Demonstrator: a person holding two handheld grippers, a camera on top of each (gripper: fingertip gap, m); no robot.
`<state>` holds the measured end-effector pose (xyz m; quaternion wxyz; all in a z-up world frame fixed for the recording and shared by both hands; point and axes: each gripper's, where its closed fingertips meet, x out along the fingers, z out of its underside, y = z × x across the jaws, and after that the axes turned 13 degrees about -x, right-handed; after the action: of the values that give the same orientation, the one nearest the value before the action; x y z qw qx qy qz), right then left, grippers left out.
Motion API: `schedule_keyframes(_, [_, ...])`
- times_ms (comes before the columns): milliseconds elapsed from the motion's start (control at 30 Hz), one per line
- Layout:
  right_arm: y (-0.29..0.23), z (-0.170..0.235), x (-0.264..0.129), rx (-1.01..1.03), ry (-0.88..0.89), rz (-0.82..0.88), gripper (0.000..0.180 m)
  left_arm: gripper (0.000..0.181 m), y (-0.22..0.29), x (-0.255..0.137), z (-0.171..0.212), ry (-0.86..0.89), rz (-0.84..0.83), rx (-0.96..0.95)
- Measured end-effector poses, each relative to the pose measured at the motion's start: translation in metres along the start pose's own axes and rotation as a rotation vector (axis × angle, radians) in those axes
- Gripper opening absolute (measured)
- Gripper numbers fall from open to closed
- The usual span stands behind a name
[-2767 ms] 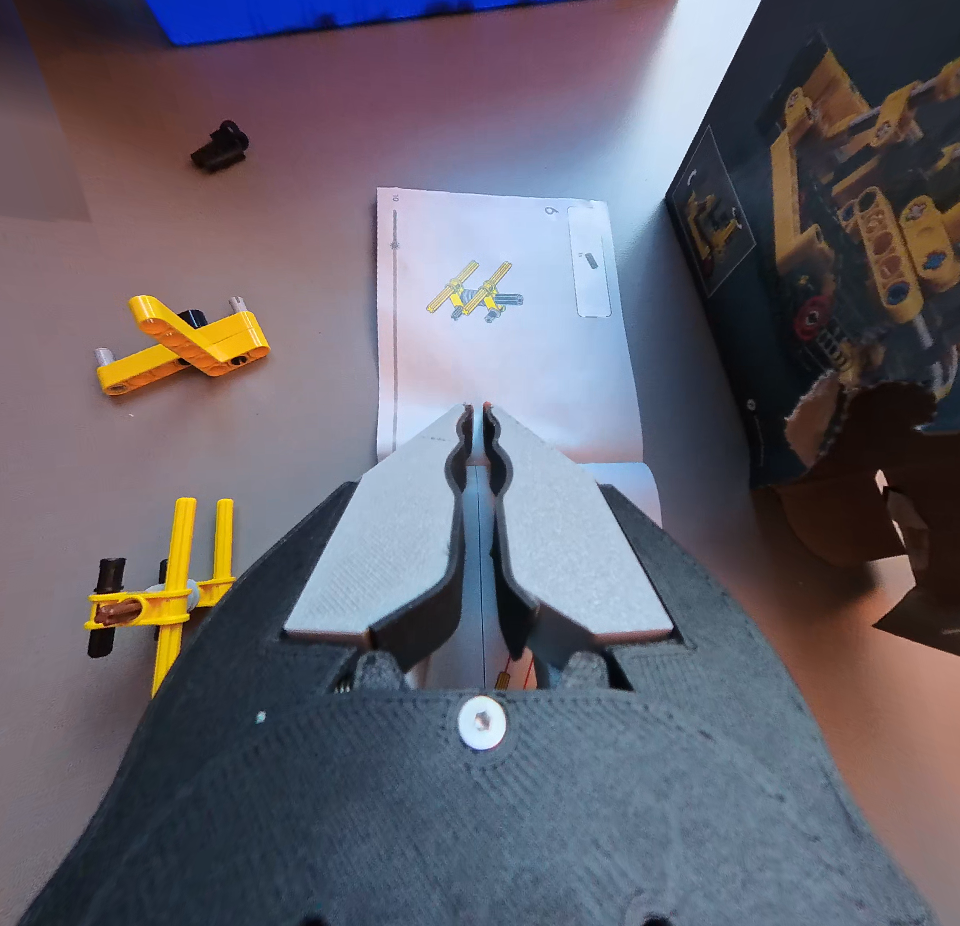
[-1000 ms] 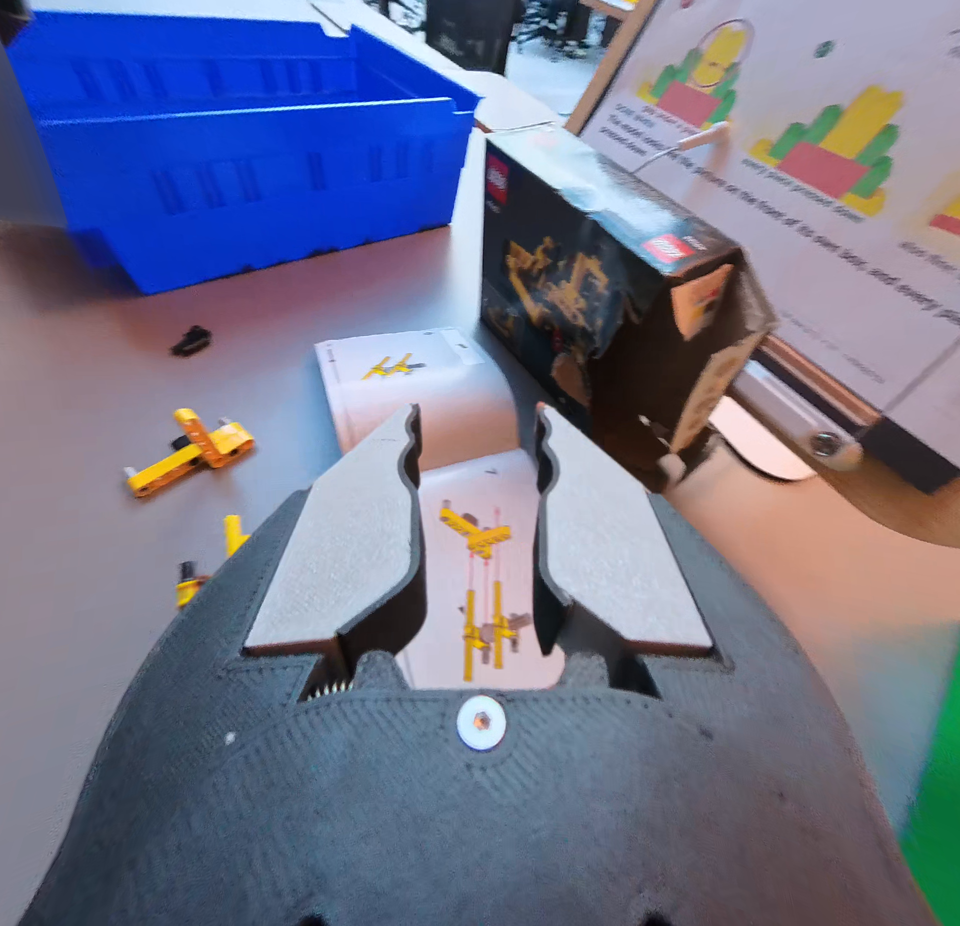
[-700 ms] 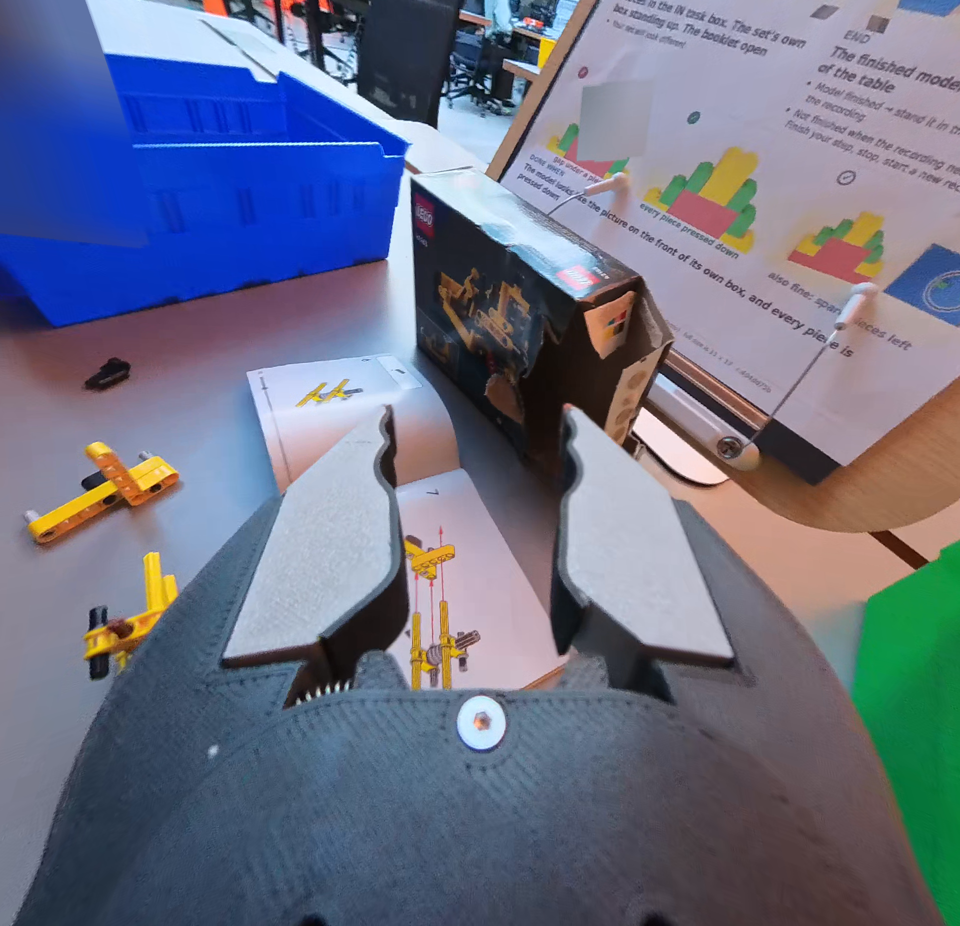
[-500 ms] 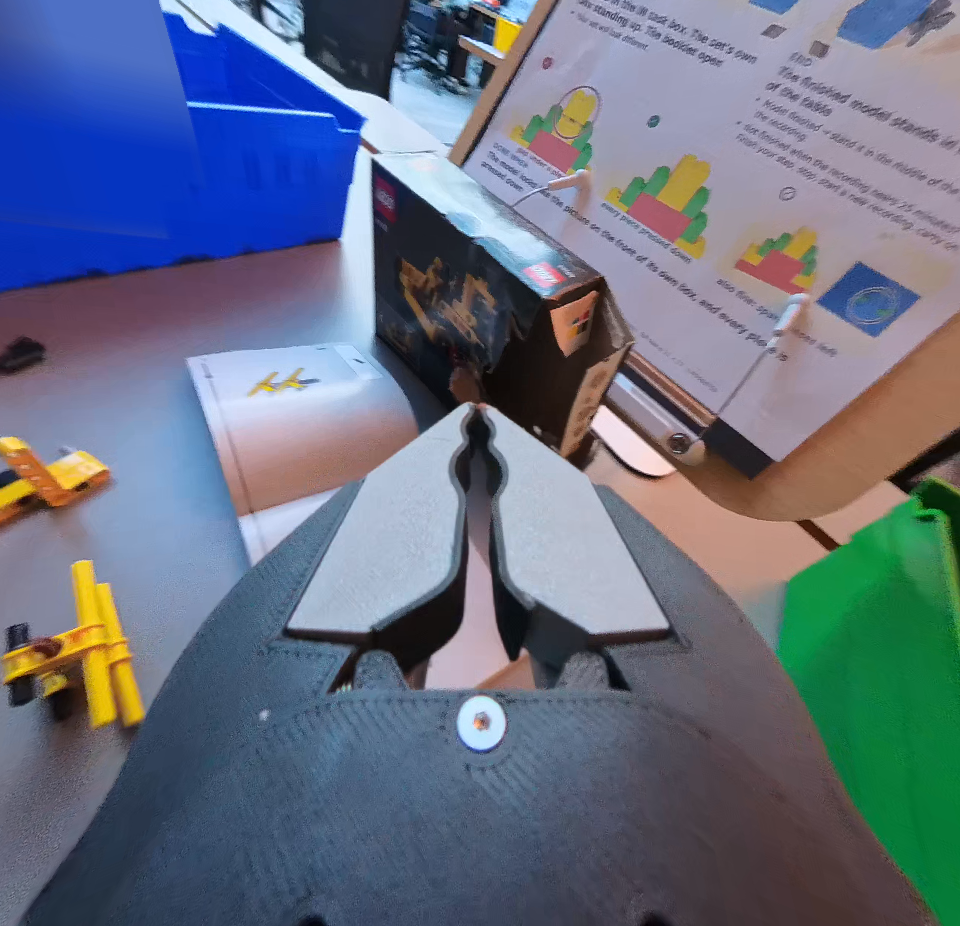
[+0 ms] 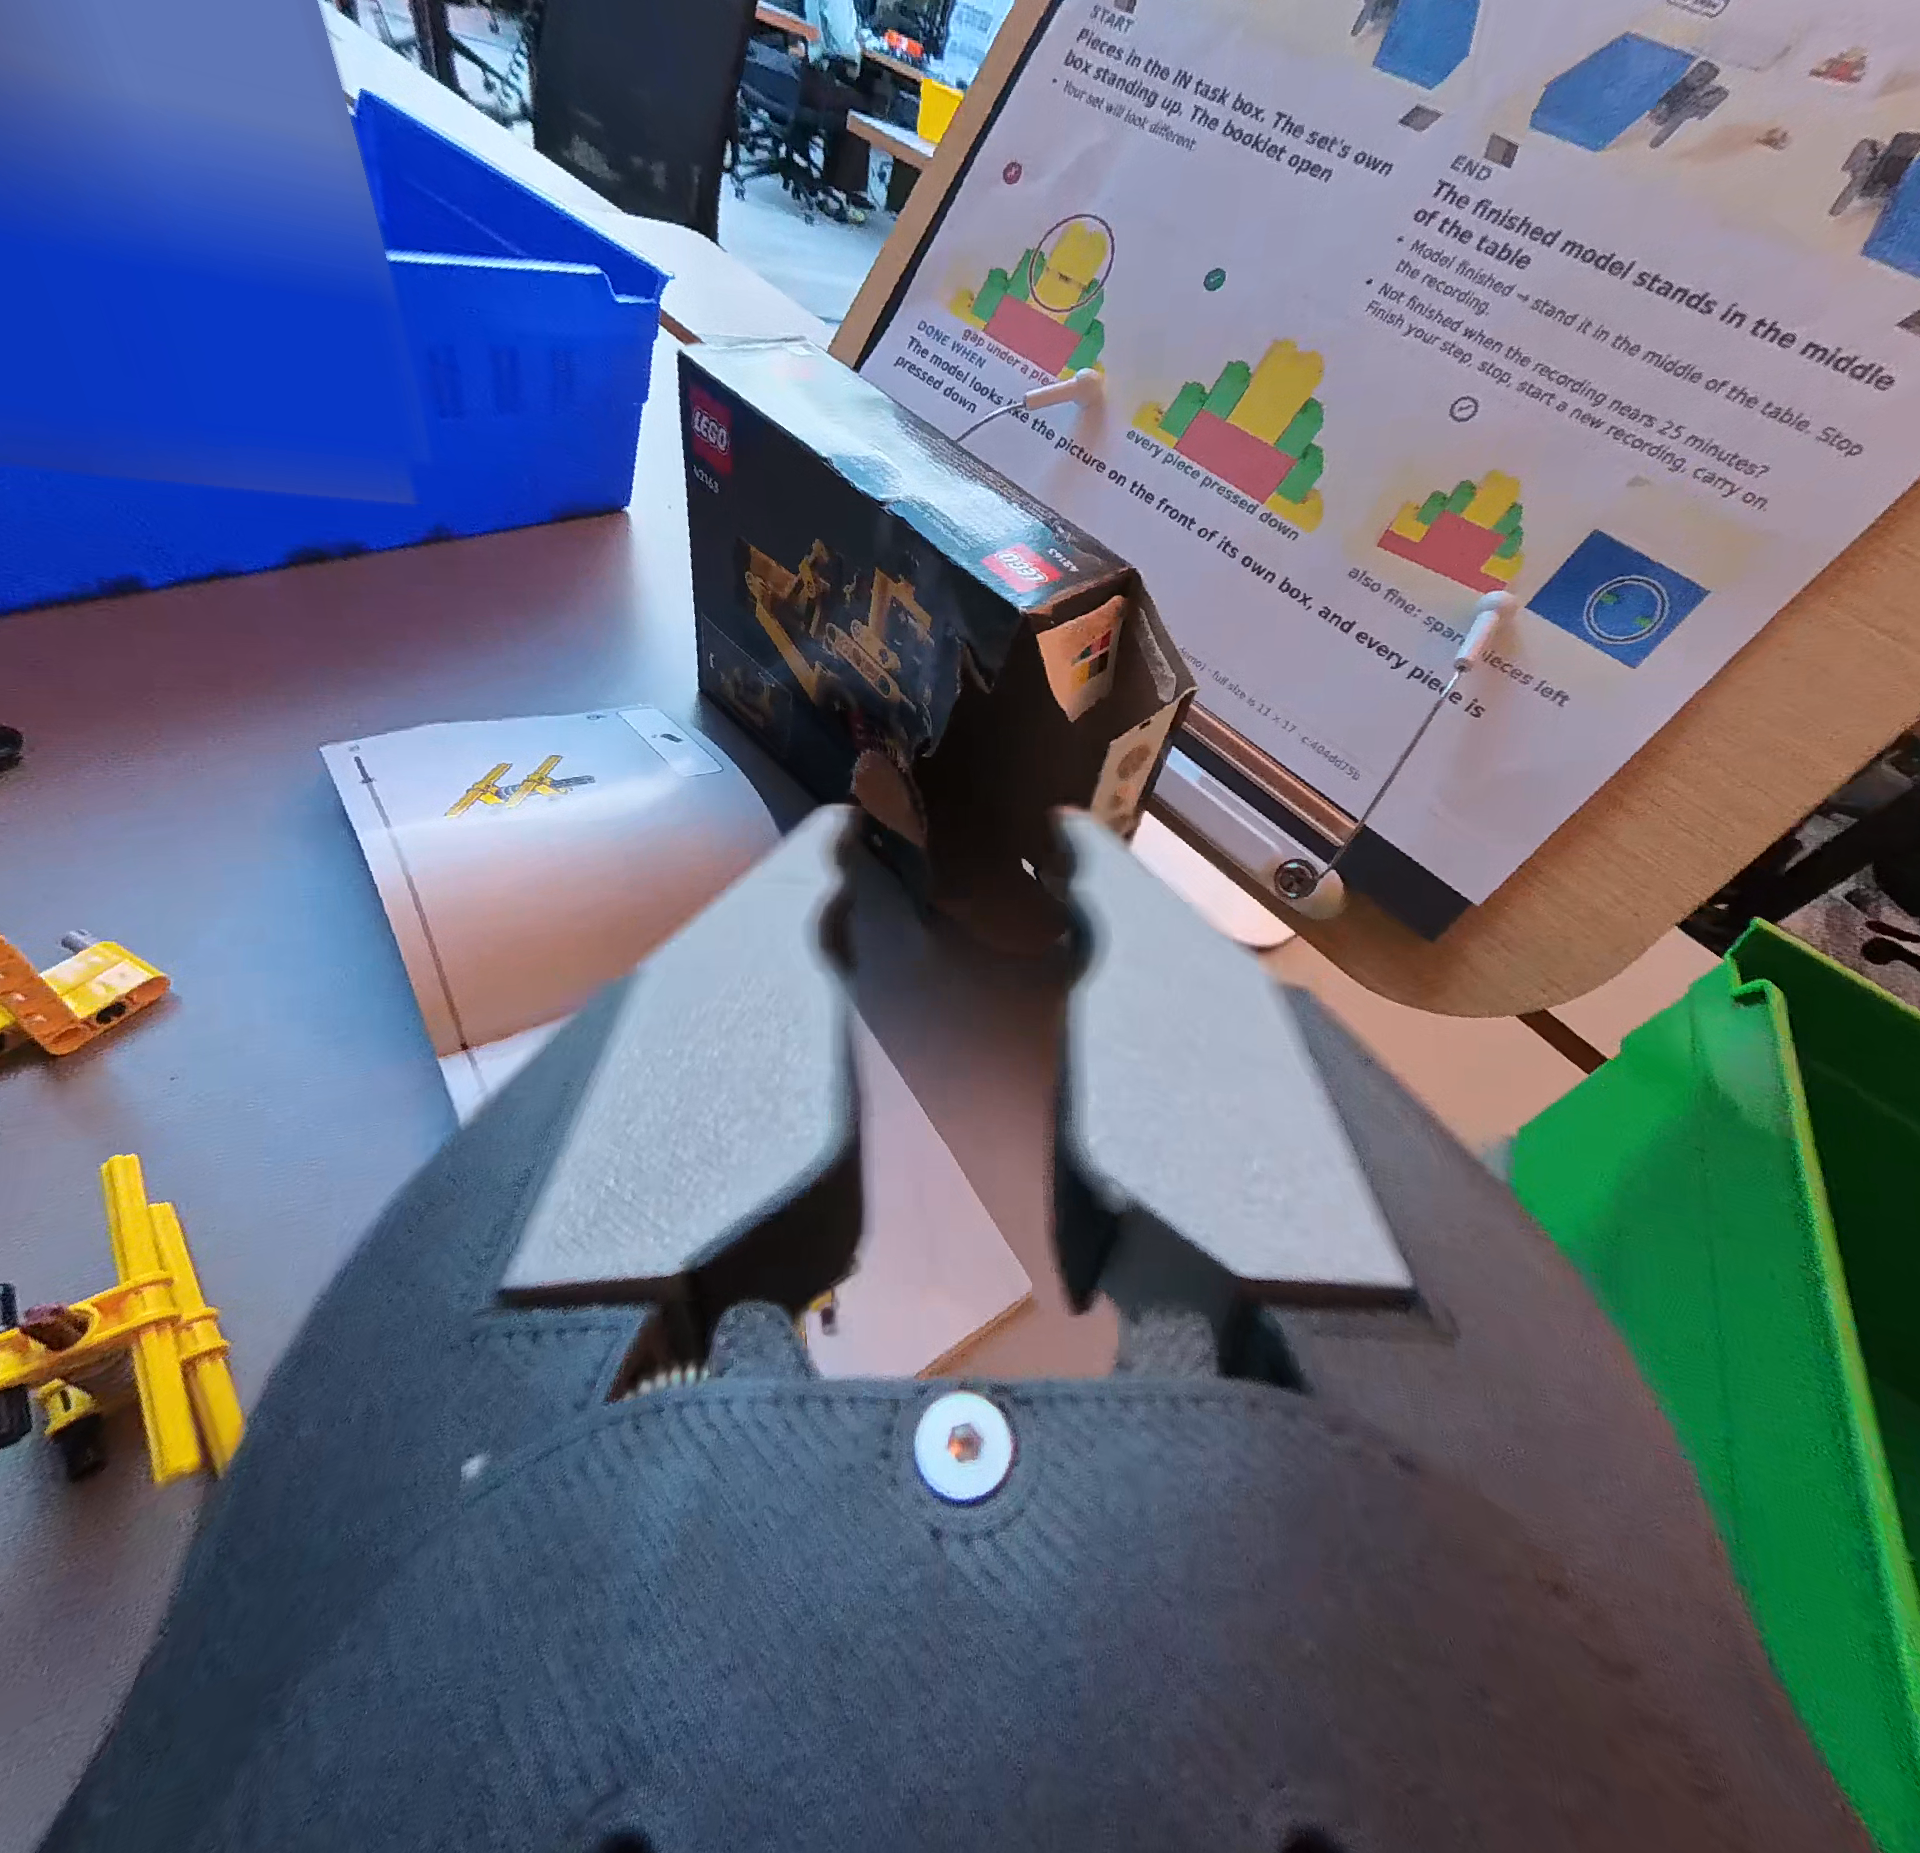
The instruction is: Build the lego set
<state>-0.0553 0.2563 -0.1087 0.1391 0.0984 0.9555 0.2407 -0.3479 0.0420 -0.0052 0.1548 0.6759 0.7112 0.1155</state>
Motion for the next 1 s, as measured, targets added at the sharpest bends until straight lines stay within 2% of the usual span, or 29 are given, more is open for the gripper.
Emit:
schedule_keyframes(33, [-0.002,0.003,0.0,-0.021,-0.022,-0.008,0.0,0.062,-0.001,-0.001,-0.001,0.005,-0.004,0.0])
schedule_keyframes(233, [-0.017,-0.001,0.004,-0.055,-0.027,-0.068,0.0,0.06,-0.007,-0.006,-0.009,0.037,-0.02,-0.007])
schedule_keyframes(267, [-0.019,0.0,0.005,-0.064,-0.038,-0.074,0.007,0.06,-0.007,-0.006,-0.01,0.044,-0.022,-0.009])
schedule_keyframes(433, [-0.028,0.002,0.009,-0.095,-0.054,-0.107,0.019,0.06,-0.011,-0.012,-0.02,0.097,-0.035,-0.018])
schedule_keyframes(1000, [-0.006,0.006,0.005,-0.094,-0.06,0.009,0.014,0.062,-0.007,-0.015,-0.024,0.118,-0.004,-0.034])
